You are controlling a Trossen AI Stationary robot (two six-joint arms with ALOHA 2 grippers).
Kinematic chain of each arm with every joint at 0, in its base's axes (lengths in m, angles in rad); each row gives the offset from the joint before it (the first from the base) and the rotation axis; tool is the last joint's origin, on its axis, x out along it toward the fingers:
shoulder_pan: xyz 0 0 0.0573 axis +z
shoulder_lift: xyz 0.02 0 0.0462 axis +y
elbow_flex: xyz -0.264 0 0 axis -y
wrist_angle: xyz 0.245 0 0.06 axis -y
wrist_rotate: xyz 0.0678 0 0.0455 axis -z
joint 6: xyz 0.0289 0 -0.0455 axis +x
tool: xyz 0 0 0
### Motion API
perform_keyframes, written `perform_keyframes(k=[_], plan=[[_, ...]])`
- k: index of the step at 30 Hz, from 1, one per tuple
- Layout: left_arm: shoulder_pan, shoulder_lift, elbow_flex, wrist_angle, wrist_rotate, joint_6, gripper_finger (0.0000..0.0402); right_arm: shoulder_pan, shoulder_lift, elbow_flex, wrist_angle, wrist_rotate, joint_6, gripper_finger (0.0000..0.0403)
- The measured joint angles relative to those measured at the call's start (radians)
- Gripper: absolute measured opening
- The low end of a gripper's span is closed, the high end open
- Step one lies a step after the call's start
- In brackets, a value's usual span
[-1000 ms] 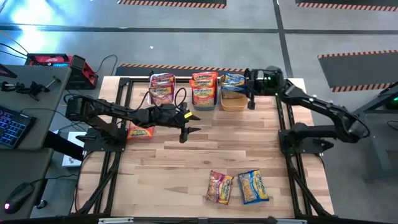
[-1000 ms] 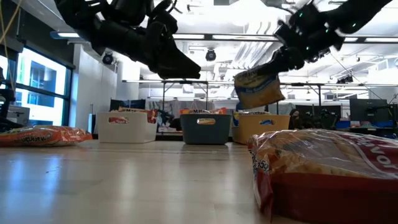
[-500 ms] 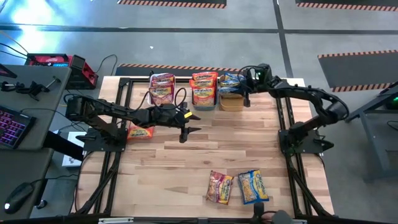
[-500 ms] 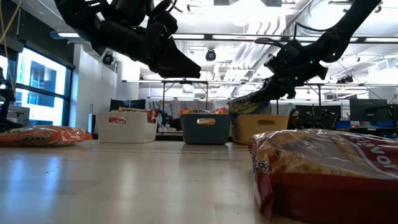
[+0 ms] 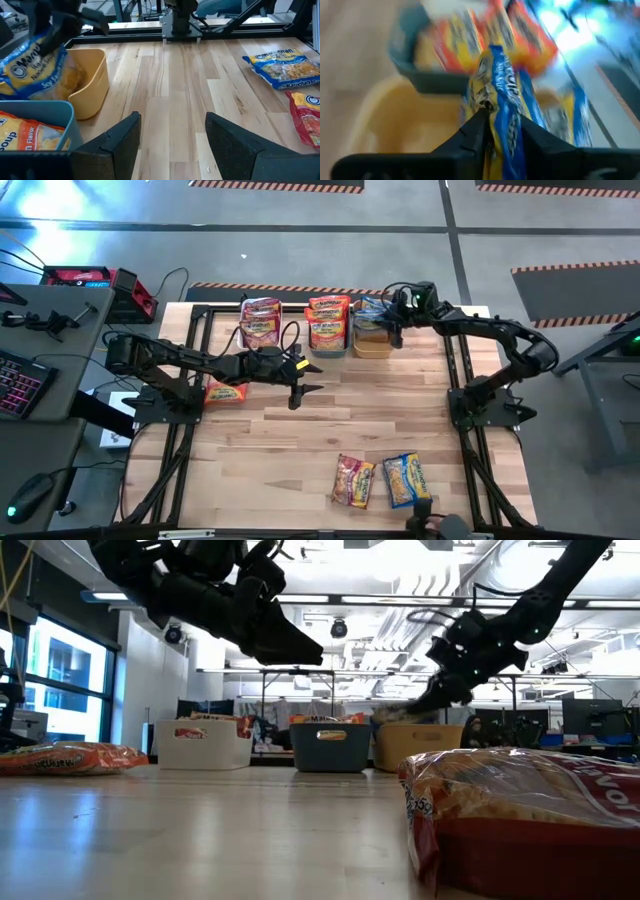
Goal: Sort Maruchan noodles
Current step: Put the blue noodle pack into the yellow bin
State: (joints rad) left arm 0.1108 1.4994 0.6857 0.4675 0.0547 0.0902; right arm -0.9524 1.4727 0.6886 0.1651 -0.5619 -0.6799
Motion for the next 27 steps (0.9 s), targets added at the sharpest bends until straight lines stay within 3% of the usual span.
perform_keyframes(k=[20,27], plan=[[0.000,0.000,0.000,0.000,0.001,-0.008,0.0208,0.017,-0.007,-0.002,-0.028,0.289,0.074,0.0208],[0.000,0.000,0.000,0.000,0.001,-0.008,0.0208,0.063,-0.031,-0.002,-0.028,0.362,0.071,0.0231]])
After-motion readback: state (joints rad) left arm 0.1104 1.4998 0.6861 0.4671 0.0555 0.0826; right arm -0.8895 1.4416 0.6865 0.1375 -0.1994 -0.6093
